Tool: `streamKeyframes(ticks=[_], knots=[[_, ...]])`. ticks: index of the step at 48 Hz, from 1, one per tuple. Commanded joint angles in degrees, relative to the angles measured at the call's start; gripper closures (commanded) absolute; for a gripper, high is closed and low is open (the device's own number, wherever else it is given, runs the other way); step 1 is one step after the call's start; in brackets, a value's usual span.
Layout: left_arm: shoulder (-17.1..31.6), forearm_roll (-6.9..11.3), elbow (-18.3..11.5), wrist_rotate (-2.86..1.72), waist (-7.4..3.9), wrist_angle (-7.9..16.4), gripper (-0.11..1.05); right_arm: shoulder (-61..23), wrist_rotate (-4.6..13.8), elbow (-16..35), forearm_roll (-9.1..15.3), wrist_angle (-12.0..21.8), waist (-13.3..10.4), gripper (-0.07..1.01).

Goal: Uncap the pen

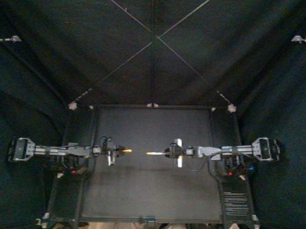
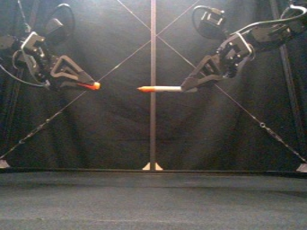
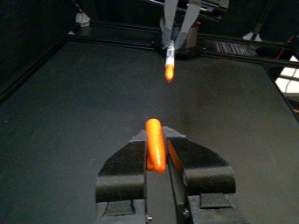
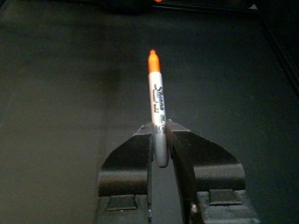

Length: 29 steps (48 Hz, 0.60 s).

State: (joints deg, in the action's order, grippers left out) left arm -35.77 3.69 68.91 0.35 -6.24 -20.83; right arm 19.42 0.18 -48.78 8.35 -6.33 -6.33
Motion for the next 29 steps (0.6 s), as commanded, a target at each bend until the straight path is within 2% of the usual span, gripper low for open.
streamKeyframes(ticks=[1,29], knots=[[0.0,0.0,-0.7,0.0,0.35,-0.18,0.57,1.93,0.09,0.35,-0.09,-0.53,-0.18,0.46],[0.0,0.0,-0.44,0.0,0.53,-0.26,0.57,1.93,0.0,0.0,-0.09,-1.23,-0.35,0.46]])
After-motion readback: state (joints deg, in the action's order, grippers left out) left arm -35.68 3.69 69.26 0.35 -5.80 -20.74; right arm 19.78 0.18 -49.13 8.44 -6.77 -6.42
